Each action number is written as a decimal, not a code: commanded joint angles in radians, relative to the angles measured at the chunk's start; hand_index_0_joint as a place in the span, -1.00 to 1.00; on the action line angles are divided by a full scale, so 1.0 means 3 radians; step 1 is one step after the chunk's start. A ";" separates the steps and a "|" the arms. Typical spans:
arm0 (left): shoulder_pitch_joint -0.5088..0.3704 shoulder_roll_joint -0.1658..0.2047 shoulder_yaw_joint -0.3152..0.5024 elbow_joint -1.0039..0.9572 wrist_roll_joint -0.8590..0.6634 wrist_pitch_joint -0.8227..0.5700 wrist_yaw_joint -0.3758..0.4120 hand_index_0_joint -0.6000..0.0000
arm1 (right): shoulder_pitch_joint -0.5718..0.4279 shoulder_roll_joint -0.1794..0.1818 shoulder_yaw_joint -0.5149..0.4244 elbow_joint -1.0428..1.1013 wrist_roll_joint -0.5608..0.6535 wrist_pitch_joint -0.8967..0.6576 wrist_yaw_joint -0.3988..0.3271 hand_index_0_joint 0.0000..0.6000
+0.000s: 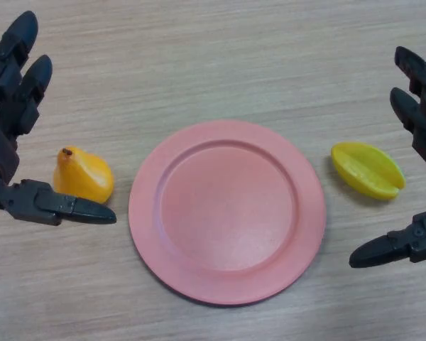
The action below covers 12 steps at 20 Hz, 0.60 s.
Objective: Pick up the yellow pear and place it on the plate
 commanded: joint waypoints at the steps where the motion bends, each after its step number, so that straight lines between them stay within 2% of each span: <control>1: -0.0091 0.0139 0.0226 -0.0131 0.0037 -0.0561 -0.0004 1.00 | -0.0099 -0.0108 -0.0218 -0.0134 -0.0048 -0.0547 -0.0047 -1.00; 8: -0.0161 0.0136 0.0130 -0.0086 0.0126 -0.0657 0.0029 1.00 | -0.0095 -0.0120 -0.0296 -0.0085 -0.0040 -0.0600 -0.0041 -1.00; 10: -0.0188 0.0150 0.0178 -0.0050 0.0008 -0.0806 -0.0072 1.00 | -0.0080 -0.0144 -0.0297 -0.0080 -0.0100 -0.0658 -0.0005 -1.00; 12: -0.0243 0.0178 0.0164 0.0193 0.0065 -0.1023 -0.0052 1.00 | -0.0068 -0.0136 -0.0301 -0.0076 -0.0117 -0.0701 0.0047 -1.00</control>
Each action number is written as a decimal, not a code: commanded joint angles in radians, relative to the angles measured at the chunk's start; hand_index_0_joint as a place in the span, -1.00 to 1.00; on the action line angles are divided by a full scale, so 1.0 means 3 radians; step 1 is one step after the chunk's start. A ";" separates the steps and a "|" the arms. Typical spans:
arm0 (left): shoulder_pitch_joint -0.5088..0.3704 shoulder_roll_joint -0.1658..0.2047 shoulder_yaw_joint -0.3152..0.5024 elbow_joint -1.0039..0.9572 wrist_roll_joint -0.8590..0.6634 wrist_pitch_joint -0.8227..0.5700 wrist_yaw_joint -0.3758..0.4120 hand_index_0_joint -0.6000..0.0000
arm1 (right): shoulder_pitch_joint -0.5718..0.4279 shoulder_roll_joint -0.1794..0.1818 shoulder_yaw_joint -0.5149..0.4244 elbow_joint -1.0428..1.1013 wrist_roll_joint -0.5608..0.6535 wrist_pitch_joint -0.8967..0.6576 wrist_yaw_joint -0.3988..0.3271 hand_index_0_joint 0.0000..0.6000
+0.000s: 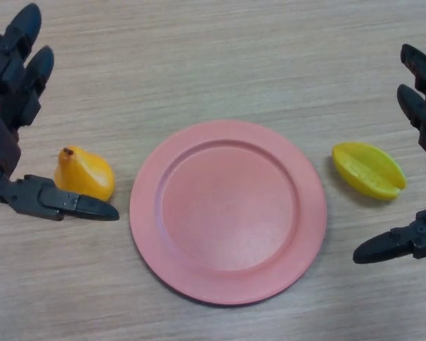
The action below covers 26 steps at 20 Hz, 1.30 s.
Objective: Pick up the yellow pear and place it on the plate
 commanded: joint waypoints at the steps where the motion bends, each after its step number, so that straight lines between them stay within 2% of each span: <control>1: -0.0204 0.0201 0.0182 0.0196 0.0107 -0.0681 0.0099 1.00 | -0.0061 -0.0082 -0.0270 -0.0166 0.0000 -0.0554 -0.0017 -1.00; 4: -0.0355 0.0252 0.0110 0.0625 0.0295 -0.0907 0.0258 1.00 | -0.0089 -0.0086 -0.0280 -0.0086 0.0022 -0.0594 -0.0055 -1.00; 11: -0.0594 0.0531 0.0209 0.1509 0.0261 -0.1321 0.0216 1.00 | -0.0016 -0.0084 -0.0448 0.0102 0.0246 -0.0555 -0.0124 -1.00; 12: -0.0587 0.0540 0.0192 0.1553 0.0297 -0.1334 0.0205 1.00 | -0.0009 -0.0080 -0.0450 0.0122 0.0257 -0.0571 -0.0149 -1.00; 15: -0.0615 0.0518 0.0183 0.1882 0.0290 -0.1599 0.0206 1.00 | -0.0052 -0.0114 -0.0400 0.0123 0.0281 -0.0501 -0.0147 -1.00; 18: -0.0608 0.0504 0.0116 0.2141 0.0266 -0.1780 0.0195 1.00 | -0.0067 -0.0068 -0.0307 0.0199 0.0342 -0.0516 -0.0192 -1.00; 21: -0.0560 0.0478 0.0079 0.2393 0.0232 -0.1935 0.0033 1.00 | -0.0176 -0.0088 -0.0174 0.0291 0.0293 -0.0566 -0.0246 -1.00; 24: -0.0526 0.0457 0.0032 0.2502 0.0223 -0.1848 -0.0034 1.00 | -0.0171 -0.0069 -0.0146 0.0300 0.0301 -0.0607 -0.0275 -1.00; 26: -0.0515 0.0400 -0.0024 0.2537 0.0223 -0.1717 -0.0083 1.00 | -0.0157 -0.0060 -0.0120 0.0289 0.0284 -0.0592 -0.0294 -1.00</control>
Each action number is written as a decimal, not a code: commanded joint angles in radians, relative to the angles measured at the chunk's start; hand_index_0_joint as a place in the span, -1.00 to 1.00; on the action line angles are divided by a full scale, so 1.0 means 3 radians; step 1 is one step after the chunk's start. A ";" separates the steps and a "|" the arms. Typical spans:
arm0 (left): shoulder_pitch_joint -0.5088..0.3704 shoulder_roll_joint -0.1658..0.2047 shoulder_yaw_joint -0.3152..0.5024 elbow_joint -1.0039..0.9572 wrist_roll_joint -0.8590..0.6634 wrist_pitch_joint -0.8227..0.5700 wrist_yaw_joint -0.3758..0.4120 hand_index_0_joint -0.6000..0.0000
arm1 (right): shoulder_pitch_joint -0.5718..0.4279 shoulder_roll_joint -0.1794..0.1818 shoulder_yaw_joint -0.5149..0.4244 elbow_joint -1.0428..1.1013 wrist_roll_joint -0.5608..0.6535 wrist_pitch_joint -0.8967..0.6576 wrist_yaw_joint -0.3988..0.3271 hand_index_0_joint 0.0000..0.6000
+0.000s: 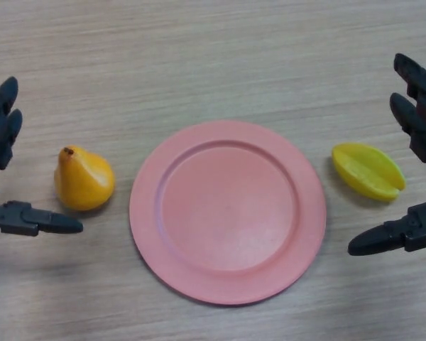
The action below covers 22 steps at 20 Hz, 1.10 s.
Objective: Pick up the yellow pear and place it on the plate
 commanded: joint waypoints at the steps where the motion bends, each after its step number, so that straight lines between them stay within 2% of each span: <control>1: -0.0152 0.0109 0.0077 -0.0015 -0.0021 -0.0343 0.0014 1.00 | -0.0077 -0.0062 -0.0174 -0.0203 0.0152 -0.0338 -0.0122 -1.00; 8: -0.0533 -0.0044 -0.0147 0.0635 0.0148 -0.0467 0.0302 1.00 | -0.0091 -0.0056 -0.0195 -0.0358 0.0268 -0.0142 -0.0137 -1.00; 10: -0.0621 -0.0056 -0.0177 0.0812 0.0136 -0.0553 0.0318 1.00 | -0.0070 -0.0072 -0.0200 -0.0407 0.0267 -0.0075 -0.0117 -1.00; 14: -0.0845 -0.0047 -0.0225 0.1321 0.0341 -0.0841 0.0596 1.00 | -0.0059 -0.0096 -0.0246 -0.0479 0.0210 -0.0021 -0.0051 -1.00; 15: -0.0918 -0.0043 -0.0246 0.1503 0.0448 -0.1033 0.0736 1.00 | -0.0042 -0.0092 -0.0267 -0.0482 0.0191 -0.0053 -0.0040 -1.00; 16: -0.0931 -0.0044 -0.0251 0.1536 0.0467 -0.1078 0.0762 0.84 | -0.0040 -0.0091 -0.0271 -0.0483 0.0188 -0.0058 -0.0040 -1.00; 17: -0.0952 -0.0048 -0.0251 0.1570 0.0464 -0.1119 0.0775 0.34 | -0.0037 -0.0091 -0.0276 -0.0485 0.0183 -0.0061 -0.0039 -1.00; 18: -0.0970 -0.0054 -0.0252 0.1594 0.0454 -0.1149 0.0783 0.00 | -0.0033 -0.0090 -0.0283 -0.0490 0.0181 -0.0064 -0.0038 -1.00; 19: -0.1004 -0.0075 -0.0264 0.1626 0.0426 -0.1193 0.0787 -0.50 | -0.0010 -0.0079 -0.0302 -0.0508 0.0186 -0.0070 -0.0036 -1.00; 20: -0.1032 -0.0100 -0.0278 0.1646 0.0387 -0.1221 0.0767 -0.83 | 0.0014 -0.0065 -0.0326 -0.0526 0.0202 -0.0071 -0.0035 -1.00; 21: -0.1046 -0.0126 -0.0310 0.1650 0.0368 -0.1220 0.0716 -1.00 | 0.0040 -0.0060 -0.0357 -0.0556 0.0223 -0.0058 -0.0036 -1.00; 22: -0.1055 -0.0131 -0.0315 0.1658 0.0375 -0.1225 0.0708 -1.00 | 0.0045 -0.0063 -0.0361 -0.0570 0.0227 -0.0040 -0.0036 -1.00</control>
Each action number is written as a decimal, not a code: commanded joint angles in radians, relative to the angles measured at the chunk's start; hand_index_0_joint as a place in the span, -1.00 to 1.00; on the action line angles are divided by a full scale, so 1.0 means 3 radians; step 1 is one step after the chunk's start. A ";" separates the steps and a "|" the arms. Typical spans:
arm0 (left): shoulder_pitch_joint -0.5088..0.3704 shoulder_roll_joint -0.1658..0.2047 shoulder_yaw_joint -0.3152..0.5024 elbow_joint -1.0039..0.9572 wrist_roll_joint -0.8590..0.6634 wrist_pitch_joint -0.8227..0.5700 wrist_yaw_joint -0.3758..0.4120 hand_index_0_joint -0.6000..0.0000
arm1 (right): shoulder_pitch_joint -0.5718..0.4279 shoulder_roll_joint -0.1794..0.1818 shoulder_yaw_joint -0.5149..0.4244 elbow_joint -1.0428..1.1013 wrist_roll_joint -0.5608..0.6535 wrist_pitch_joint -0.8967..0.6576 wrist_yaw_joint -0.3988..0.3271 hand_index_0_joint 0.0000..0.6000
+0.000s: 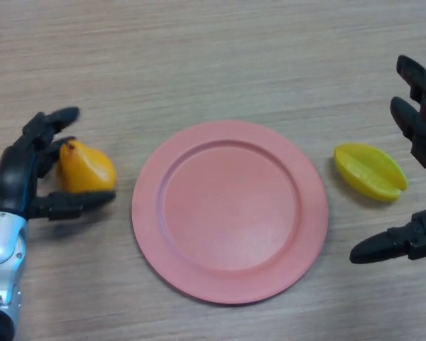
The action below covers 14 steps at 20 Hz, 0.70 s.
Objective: Pick up the yellow pear and place it on the plate
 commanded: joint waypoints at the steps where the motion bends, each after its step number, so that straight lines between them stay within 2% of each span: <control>1: -0.0204 0.0098 0.0072 -0.0128 -0.0081 -0.0555 0.0035 -1.00 | -0.0048 -0.0066 -0.0318 -0.0303 0.0106 -0.0257 -0.0019 -1.00; 4: -0.0137 0.0099 0.0071 -0.0296 -0.0123 -0.0428 -0.0050 -1.00 | -0.0049 -0.0070 -0.0338 -0.0421 0.0165 -0.0140 0.0007 -1.00; 6: -0.0081 0.0119 0.0151 -0.0491 -0.0112 -0.0516 0.0166 -1.00 | -0.0057 -0.0074 -0.0347 -0.0442 0.0154 -0.0161 0.0004 -1.00; 8: 0.0052 0.0141 0.0230 -0.0987 -0.0415 -0.0374 0.0139 -1.00 | -0.0035 -0.0052 -0.0335 -0.0497 0.0141 -0.0169 -0.0021 -1.00; 9: 0.0174 0.0164 0.0268 -0.1412 -0.0595 -0.0133 0.0112 -1.00 | -0.0019 -0.0044 -0.0351 -0.0550 0.0178 -0.0095 -0.0023 -1.00; 12: 0.0473 0.0123 0.0297 -0.2361 -0.0871 0.0451 0.0122 -1.00 | -0.0001 -0.0050 -0.0381 -0.0657 0.0210 0.0060 -0.0022 -1.00; 13: 0.0629 0.0048 0.0255 -0.2865 -0.1061 0.0885 0.0064 -1.00 | -0.0054 -0.0079 -0.0418 -0.0708 0.0231 0.0126 -0.0013 -1.00; 14: 0.0702 0.0024 0.0223 -0.3093 -0.1095 0.1086 -0.0005 -1.00 | -0.0057 -0.0081 -0.0417 -0.0709 0.0223 0.0097 -0.0006 -1.00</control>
